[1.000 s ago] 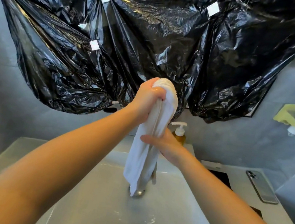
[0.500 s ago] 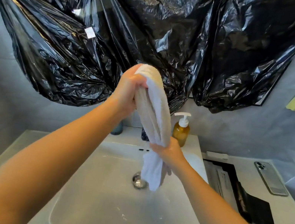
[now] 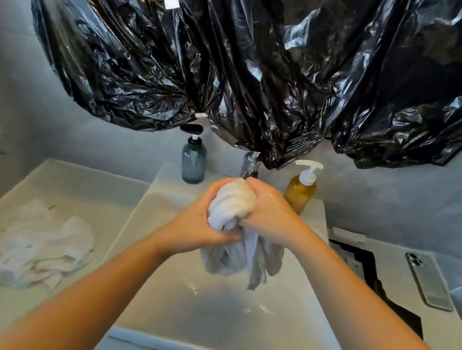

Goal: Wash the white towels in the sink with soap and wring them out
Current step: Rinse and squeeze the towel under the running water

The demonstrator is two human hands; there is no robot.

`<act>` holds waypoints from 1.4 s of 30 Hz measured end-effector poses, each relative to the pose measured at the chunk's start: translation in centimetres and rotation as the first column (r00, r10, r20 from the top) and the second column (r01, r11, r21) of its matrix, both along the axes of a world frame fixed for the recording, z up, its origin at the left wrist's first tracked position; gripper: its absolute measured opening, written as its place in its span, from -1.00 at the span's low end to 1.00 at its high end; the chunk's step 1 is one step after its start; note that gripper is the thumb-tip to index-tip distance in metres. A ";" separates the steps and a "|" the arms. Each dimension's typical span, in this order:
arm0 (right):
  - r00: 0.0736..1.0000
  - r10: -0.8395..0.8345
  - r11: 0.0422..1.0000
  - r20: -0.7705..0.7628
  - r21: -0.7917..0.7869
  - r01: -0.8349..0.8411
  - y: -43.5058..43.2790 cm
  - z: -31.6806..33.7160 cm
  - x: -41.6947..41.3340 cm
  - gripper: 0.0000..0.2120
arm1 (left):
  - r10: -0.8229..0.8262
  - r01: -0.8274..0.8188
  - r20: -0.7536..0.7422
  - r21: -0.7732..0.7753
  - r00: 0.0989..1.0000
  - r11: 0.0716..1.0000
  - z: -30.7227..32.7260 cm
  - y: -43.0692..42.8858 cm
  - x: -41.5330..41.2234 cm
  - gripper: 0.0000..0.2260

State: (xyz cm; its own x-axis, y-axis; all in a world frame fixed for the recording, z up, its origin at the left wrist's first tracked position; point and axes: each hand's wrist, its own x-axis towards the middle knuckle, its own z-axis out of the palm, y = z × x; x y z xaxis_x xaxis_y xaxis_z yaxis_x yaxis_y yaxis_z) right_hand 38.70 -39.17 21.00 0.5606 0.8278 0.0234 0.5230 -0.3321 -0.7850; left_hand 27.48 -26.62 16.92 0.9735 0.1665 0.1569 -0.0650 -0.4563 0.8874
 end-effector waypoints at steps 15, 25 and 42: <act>0.722 -0.282 0.915 -0.632 0.049 0.400 -4.2 -7.2 0.6 -0.65 | 0.276 -0.363 -0.235 -0.613 0.932 0.702 -4.9 -3.2 4.1 -0.55; 0.628 -0.163 0.947 -0.761 0.056 0.315 -3.4 -14.3 1.3 -0.56 | 0.315 -0.443 -0.311 -0.615 0.897 0.652 -10.8 -2.4 3.7 -0.69; 0.317 -0.176 0.761 -0.932 0.076 0.644 -0.5 -19.9 0.8 -0.50 | 0.127 -0.183 -0.329 -0.145 0.936 0.972 -13.6 -3.0 3.6 -0.10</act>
